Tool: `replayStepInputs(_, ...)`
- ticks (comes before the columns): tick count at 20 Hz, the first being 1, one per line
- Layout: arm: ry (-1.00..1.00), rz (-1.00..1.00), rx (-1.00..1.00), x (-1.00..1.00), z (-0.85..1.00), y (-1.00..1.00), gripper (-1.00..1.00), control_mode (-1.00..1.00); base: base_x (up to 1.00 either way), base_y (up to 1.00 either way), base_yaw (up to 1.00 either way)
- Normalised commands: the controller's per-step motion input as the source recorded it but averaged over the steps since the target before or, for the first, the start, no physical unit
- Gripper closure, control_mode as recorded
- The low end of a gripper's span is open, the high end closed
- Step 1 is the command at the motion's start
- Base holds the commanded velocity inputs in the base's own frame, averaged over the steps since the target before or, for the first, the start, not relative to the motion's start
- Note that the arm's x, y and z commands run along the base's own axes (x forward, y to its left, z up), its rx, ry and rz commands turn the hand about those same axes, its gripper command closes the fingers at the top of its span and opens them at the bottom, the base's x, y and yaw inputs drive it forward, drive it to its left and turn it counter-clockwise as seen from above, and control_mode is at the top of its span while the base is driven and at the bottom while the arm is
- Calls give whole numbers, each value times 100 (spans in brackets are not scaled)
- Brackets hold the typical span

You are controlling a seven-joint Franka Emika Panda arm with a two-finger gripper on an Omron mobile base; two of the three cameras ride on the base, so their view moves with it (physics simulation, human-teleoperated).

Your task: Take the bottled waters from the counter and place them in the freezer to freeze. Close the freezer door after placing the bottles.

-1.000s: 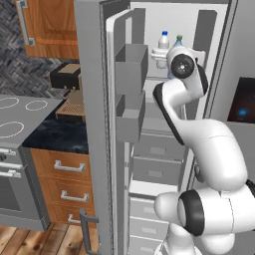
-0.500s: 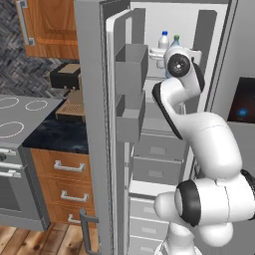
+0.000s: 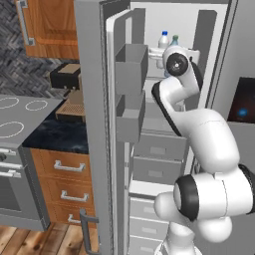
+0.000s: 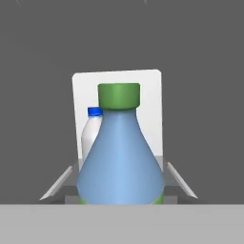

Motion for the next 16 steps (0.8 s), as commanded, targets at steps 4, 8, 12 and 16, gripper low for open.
replayStepInputs(4, 0, 0, 0, 17, -12, 0, 100, -100, 0, 0, 0)
replayStepInputs(8, 0, 0, 0, 20, -15, 0, 100, -100, 0, 0, 0)
replayStepInputs(12, 0, 0, 0, 20, -14, 0, 100, -100, 0, 0, 0)
replayStepInputs(16, 0, 0, 0, 21, -12, 0, 100, -100, 0, 0, 0)
